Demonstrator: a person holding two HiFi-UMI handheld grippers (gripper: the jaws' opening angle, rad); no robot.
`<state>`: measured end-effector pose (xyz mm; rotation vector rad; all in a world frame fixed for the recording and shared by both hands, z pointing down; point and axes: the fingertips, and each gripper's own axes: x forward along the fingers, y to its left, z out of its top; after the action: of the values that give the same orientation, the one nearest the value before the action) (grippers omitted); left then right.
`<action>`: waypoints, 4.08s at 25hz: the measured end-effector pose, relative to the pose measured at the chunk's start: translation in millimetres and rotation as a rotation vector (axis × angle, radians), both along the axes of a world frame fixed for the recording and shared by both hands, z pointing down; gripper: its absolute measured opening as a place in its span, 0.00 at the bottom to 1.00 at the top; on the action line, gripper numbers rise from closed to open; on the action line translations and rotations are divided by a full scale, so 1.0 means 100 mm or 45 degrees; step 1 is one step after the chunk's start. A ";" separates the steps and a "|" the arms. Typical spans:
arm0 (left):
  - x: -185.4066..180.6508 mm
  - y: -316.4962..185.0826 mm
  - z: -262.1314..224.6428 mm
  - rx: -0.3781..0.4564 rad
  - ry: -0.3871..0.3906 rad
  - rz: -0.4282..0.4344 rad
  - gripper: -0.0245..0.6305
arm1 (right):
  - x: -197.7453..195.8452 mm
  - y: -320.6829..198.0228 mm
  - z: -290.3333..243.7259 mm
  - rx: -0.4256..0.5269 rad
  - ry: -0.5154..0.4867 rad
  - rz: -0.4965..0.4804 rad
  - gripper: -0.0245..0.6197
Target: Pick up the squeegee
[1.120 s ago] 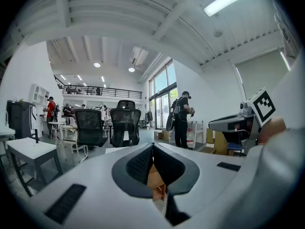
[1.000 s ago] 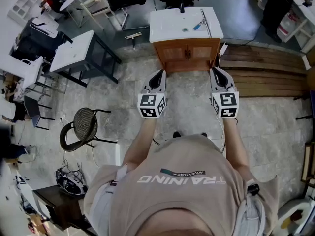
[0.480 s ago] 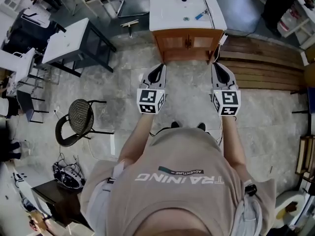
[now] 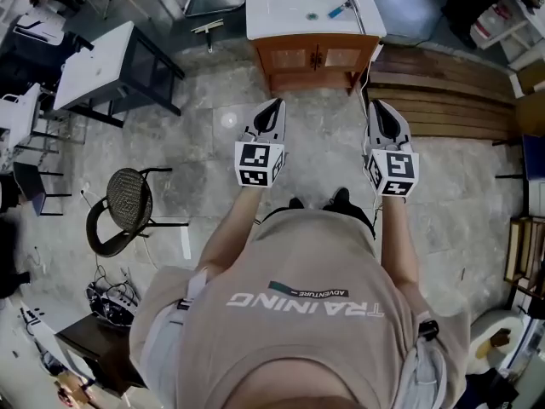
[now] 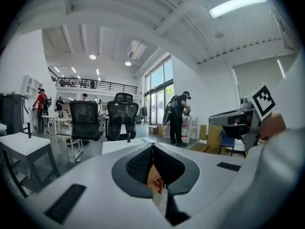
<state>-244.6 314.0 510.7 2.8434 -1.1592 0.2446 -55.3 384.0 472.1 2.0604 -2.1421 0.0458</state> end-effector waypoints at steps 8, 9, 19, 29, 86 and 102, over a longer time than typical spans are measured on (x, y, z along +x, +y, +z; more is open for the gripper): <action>0.24 -0.30 0.16 -0.047 -0.005 0.024 0.06 | 0.19 -0.33 0.17 -0.022 -0.014 -0.024 0.09; 0.27 -0.37 0.17 -0.049 -0.011 0.021 0.06 | 0.24 -0.41 0.18 -0.019 -0.022 -0.028 0.09; 0.95 -1.21 0.16 -0.014 -0.041 0.017 0.06 | 0.90 -1.50 0.21 0.046 -0.057 -0.105 0.09; 1.81 -1.93 0.23 -0.056 0.006 0.003 0.06 | 1.47 -2.25 0.35 0.011 -0.062 -0.230 0.09; 4.09 -5.08 3.00 -0.299 -0.794 1.091 0.39 | 2.64 -4.98 0.68 -0.221 0.023 0.147 0.09; 4.62 -5.05 3.51 -0.295 -0.776 1.246 0.35 | 2.68 -5.03 0.77 -0.294 0.054 0.071 0.09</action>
<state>217.5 -191.0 861.9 2.9096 0.3587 1.2290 212.4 -118.9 548.9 1.9696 -1.9522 0.2426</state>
